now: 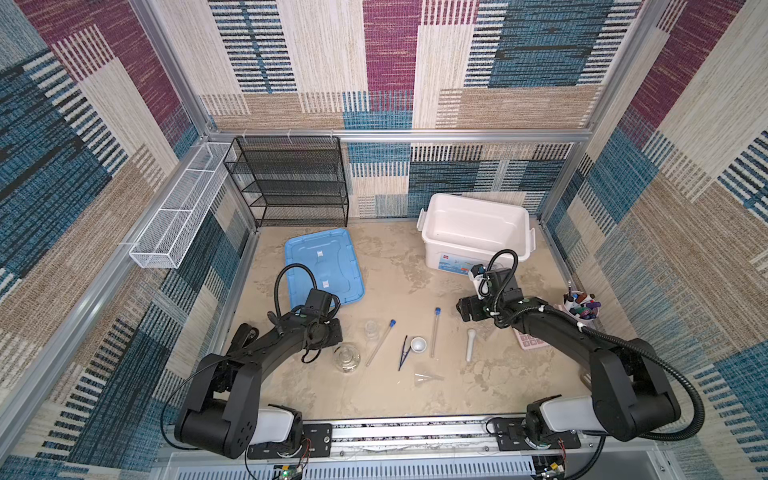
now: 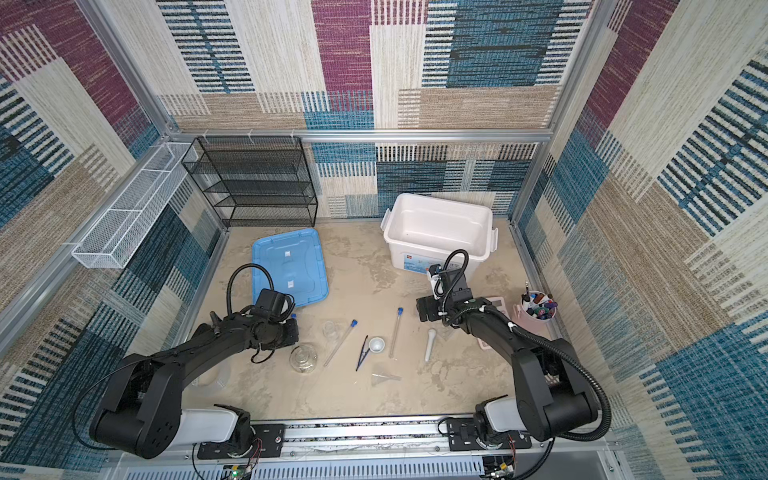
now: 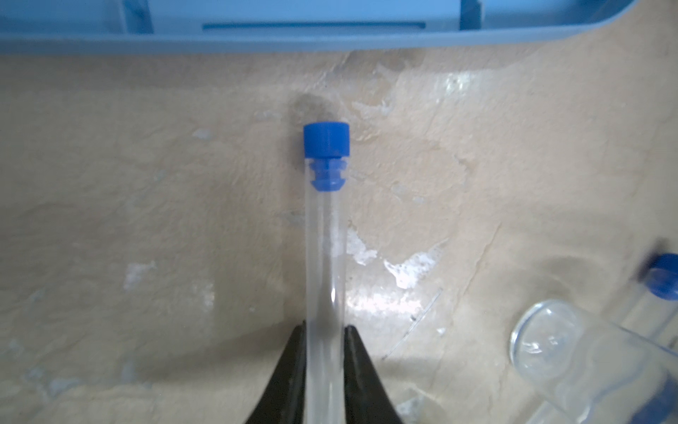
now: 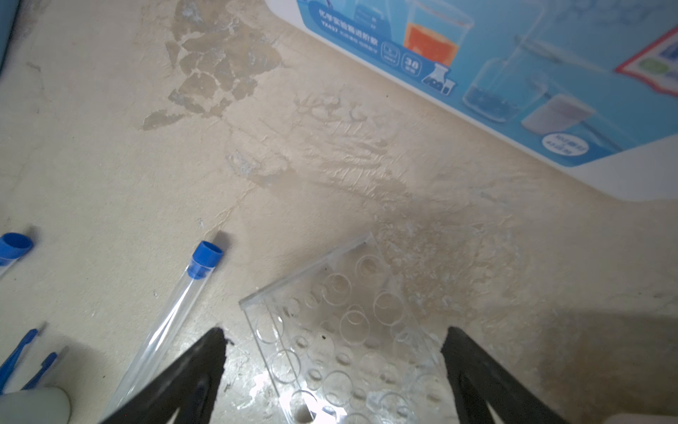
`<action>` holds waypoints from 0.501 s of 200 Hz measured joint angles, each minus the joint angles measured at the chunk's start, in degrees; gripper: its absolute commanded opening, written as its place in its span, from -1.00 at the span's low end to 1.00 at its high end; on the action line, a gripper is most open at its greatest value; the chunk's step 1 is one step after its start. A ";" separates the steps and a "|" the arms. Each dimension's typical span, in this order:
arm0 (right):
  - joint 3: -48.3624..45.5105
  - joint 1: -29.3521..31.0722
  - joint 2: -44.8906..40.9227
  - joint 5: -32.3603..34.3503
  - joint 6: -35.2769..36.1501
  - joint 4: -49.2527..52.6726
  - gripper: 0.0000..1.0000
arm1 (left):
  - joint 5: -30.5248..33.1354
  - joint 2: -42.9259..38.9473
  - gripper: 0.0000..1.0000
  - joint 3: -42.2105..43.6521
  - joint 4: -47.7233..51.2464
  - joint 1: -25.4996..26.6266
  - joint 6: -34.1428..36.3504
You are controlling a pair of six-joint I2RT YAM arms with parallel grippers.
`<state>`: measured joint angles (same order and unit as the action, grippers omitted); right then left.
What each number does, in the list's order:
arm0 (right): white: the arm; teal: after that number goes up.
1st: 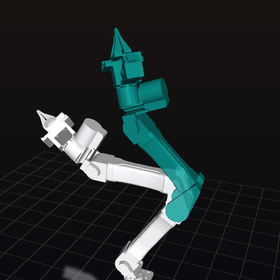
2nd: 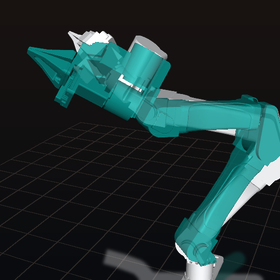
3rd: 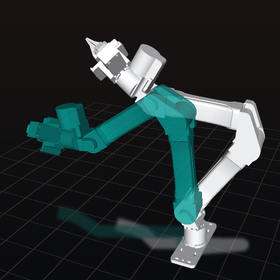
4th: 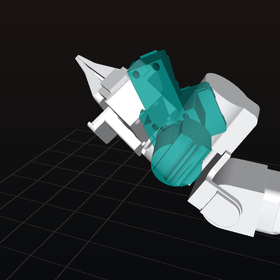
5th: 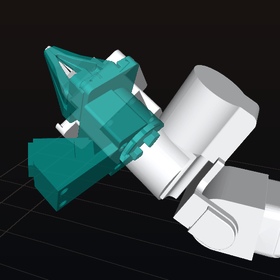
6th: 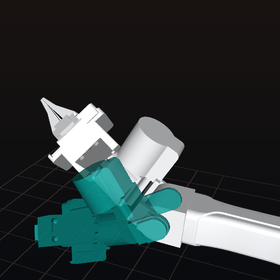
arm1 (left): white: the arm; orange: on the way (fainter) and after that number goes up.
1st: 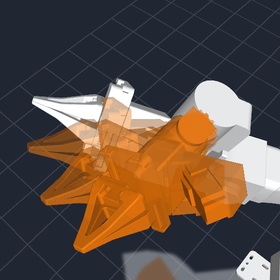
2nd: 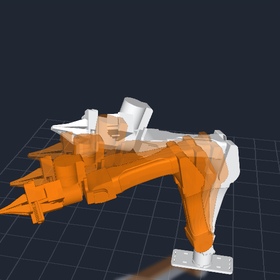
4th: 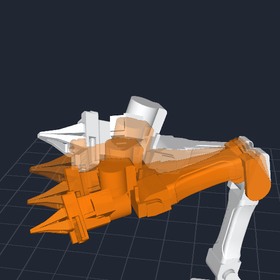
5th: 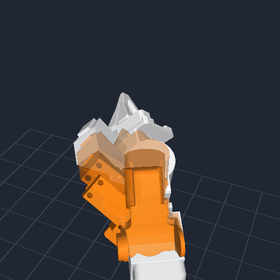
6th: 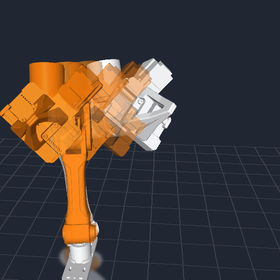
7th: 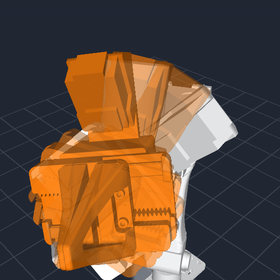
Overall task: Organize the chemistry lab equipment
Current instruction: 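Lift the test tube upright with the left gripper while the right gripper approaches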
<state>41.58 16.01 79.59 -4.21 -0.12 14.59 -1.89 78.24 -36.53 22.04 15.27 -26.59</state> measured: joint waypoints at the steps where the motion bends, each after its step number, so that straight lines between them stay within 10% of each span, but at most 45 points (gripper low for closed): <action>1: 0.00 0.02 0.02 0.11 0.00 0.00 0.89 | -0.02 -0.02 -0.59 0.00 -0.02 -0.04 0.00; 100: -3.61 0.22 -6.05 1.75 -3.06 -4.50 0.89 | -0.26 -4.04 -0.68 -0.94 0.37 -0.26 1.09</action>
<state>37.98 16.23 73.54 -2.46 -3.18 10.09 -2.15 74.19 -37.47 22.41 15.00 -25.50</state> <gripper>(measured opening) 0.947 0.167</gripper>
